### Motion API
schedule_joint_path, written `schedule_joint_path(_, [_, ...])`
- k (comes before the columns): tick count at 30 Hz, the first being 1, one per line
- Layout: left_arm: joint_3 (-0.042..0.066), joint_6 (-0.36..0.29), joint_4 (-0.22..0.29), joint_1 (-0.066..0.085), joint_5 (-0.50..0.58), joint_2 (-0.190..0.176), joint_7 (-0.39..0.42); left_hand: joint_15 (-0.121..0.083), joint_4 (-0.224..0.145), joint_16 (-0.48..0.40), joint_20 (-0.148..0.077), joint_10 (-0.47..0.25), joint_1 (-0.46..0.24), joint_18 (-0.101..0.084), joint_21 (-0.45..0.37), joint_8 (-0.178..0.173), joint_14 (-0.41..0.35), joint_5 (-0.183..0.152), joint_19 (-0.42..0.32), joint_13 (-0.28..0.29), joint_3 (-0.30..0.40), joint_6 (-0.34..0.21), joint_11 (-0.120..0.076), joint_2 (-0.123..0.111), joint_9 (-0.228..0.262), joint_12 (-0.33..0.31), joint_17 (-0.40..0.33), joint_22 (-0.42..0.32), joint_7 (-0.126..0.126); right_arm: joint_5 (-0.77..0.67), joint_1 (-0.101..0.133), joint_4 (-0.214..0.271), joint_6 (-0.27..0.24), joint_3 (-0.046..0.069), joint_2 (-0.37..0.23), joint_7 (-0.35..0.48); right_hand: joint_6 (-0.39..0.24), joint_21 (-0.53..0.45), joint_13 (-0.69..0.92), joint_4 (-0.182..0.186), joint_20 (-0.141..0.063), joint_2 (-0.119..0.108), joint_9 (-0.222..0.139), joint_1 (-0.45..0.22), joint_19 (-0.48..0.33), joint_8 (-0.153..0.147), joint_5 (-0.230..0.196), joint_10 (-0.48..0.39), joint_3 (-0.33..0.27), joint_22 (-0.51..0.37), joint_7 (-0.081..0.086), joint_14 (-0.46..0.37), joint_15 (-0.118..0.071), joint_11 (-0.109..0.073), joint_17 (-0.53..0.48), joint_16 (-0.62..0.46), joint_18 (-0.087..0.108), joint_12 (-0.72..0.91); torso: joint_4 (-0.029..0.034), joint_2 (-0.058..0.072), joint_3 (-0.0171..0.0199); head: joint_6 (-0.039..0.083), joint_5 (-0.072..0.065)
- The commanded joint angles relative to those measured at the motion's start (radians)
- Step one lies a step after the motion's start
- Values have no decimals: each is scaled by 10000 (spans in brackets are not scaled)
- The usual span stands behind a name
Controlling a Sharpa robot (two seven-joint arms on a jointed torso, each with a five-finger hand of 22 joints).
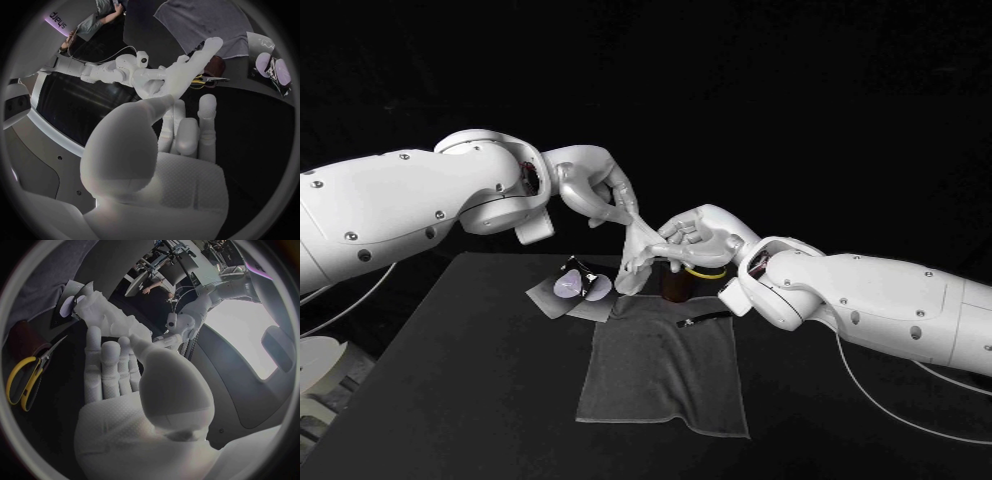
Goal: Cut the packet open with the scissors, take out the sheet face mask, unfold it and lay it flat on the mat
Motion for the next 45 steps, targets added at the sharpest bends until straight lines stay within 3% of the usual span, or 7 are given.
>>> schedule_joint_path(1, [-20, -27, -55, 15, 83, 13, -60, -15, -35, 7, 23, 14, -4, 128, 47, 38, -44, 38, 17, 16, 29, -17, 2, 94, 1059, 59, 4, 12, 58, -145, 22, 39, -140, 18, -96, 10, -106, 66, -4, 0, -59, 60, 1, -34, 23, 3, -3, 59, 58, 31, 17, 74, 21, 16, -10, 64, 100, 58, -6, 2, -8, -10, -2])
schedule_joint_path(11, [-103, -58, -127, -20, 153, 48, -96, -16, -40, 9, 22, 11, 1, 127, 53, 39, -36, 39, 23, 17, 34, -20, 2, 98, 1069, 60, 23, 15, 59, -37, 52, 106, 54, 30, -190, -125, -860, 127, 63, 263, 22, -340, -203, -587, -220, -564, -2, -184, -38, 214, 332, -255, 176, 232, -315, -58, 56, 172, 14, 7, -1, -34, -17])
schedule_joint_path(15, [-117, -67, -126, -24, 206, 55, -97, -16, -40, 9, 22, 11, 1, 127, 53, 39, -36, 39, 23, 17, 34, -20, 2, 98, 1069, 60, 23, 15, 59, 1, 56, 110, 132, 31, -169, -130, -845, 140, 82, 268, 42, -282, -223, -543, -250, -618, 1, -216, 38, 243, 340, -275, 196, 245, -319, -24, 58, 214, 12, 6, -1, -48, -8])
schedule_joint_path(19, [-124, -114, -135, -27, 231, 51, -130, -16, -42, 8, 21, 9, 1, 128, 51, 40, -38, 39, 22, 18, 36, -22, 3, 100, 1076, 62, 18, 14, 61, 26, 66, 110, 194, 33, -166, -123, -495, 200, 94, 235, 44, 127, -134, -340, -269, -461, -2, -234, 353, 323, 233, -242, 163, 186, -278, 92, 84, 272, 6, 3, 2, -44, 12])
schedule_joint_path(28, [-151, -290, -229, -73, 141, 61, -217, -16, -47, 15, 20, 5, 5, 119, 91, 42, -12, 40, 55, 20, 42, -26, 4, 103, 1089, 65, 76, 39, 62, 16, 146, 154, 191, 47, -275, -194, -64, 385, 50, 30, -28, 367, 183, -145, -212, 34, 0, -60, 727, 519, 55, 36, 38, 36, -69, 425, 122, 337, -2, 5, -1, -76, 9])
schedule_joint_path(40, [-177, -475, -324, -174, 164, 53, -245, -17, -53, 19, 18, 2, 8, 115, 110, 43, 0, 41, 72, 21, 48, -29, 5, 105, 1100, 67, 99, 51, 64, -491, 468, 71, 121, 72, -365, -603, -142, 659, -35, -274, -112, 233, 414, -192, -185, 293, -2, 73, 1203, 835, 66, 200, -10, 19, -97, 543, 102, 303, 7, -5, -1, -70, -31])
schedule_joint_path(45, [-210, -670, -405, -273, 323, 84, -205, -16, -54, 34, 16, 1, -12, 99, 177, 47, 51, 39, 129, 26, 38, -39, 11, 80, 1133, 78, 201, 91, 75, -872, 823, -91, 767, 88, -286, -995, -189, 695, -58, -338, -115, 197, 449, -211, -222, 321, -2, 55, 1283, 896, 81, 151, -3, 31, -174, 493, 95, 274, 0, -8, -4, -52, -40])
